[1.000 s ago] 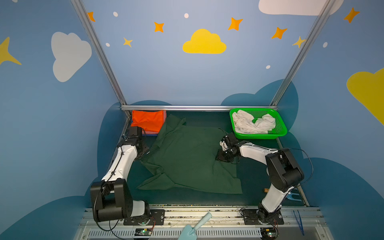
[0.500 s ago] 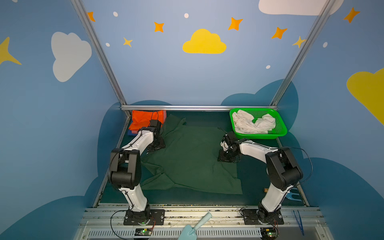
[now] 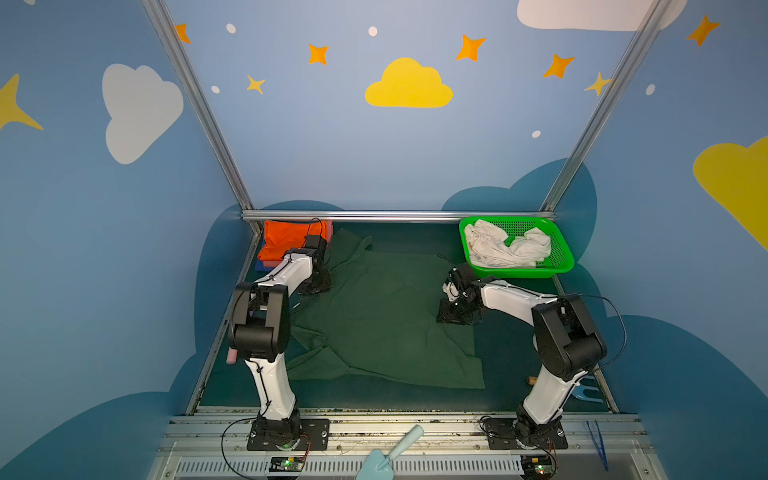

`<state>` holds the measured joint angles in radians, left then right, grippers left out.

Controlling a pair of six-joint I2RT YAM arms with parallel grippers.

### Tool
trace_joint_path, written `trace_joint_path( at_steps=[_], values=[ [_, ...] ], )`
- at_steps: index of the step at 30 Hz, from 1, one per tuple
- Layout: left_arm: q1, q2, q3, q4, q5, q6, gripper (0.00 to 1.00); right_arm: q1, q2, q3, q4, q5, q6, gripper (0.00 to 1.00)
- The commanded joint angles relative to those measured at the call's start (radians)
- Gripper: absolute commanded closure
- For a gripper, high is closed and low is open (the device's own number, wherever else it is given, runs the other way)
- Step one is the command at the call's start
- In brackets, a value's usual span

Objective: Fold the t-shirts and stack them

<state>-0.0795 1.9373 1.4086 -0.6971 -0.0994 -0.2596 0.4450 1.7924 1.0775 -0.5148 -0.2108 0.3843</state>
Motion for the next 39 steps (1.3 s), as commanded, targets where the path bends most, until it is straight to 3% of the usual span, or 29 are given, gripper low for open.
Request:
trace_joint_path(
  at_steps=[1,6,12,19,24,33,39],
  values=[
    [0.001,0.027,0.015,-0.006,-0.009,0.019,0.53,-0.011,0.016,-0.015,-0.046,0.022,-0.004,0.61],
    [0.003,0.052,0.022,0.004,0.006,0.019,0.62,-0.018,0.014,-0.022,-0.044,0.024,-0.003,0.61],
    [0.003,0.046,0.039,0.011,-0.003,0.017,0.95,-0.032,0.015,-0.037,-0.04,0.031,-0.004,0.61],
    [0.039,-0.032,0.04,0.009,-0.021,0.014,0.95,-0.061,0.029,-0.045,-0.042,0.037,-0.003,0.61],
    [0.123,-0.081,0.038,0.034,0.06,-0.009,0.95,-0.091,0.06,-0.041,-0.046,0.038,-0.004,0.61],
    [0.282,-0.044,0.069,0.055,0.207,-0.044,0.95,-0.115,0.115,0.014,-0.079,0.035,-0.009,0.62],
    [0.339,0.026,0.112,0.044,0.257,-0.05,0.94,-0.115,0.123,0.049,-0.111,0.051,-0.01,0.62]
  ],
)
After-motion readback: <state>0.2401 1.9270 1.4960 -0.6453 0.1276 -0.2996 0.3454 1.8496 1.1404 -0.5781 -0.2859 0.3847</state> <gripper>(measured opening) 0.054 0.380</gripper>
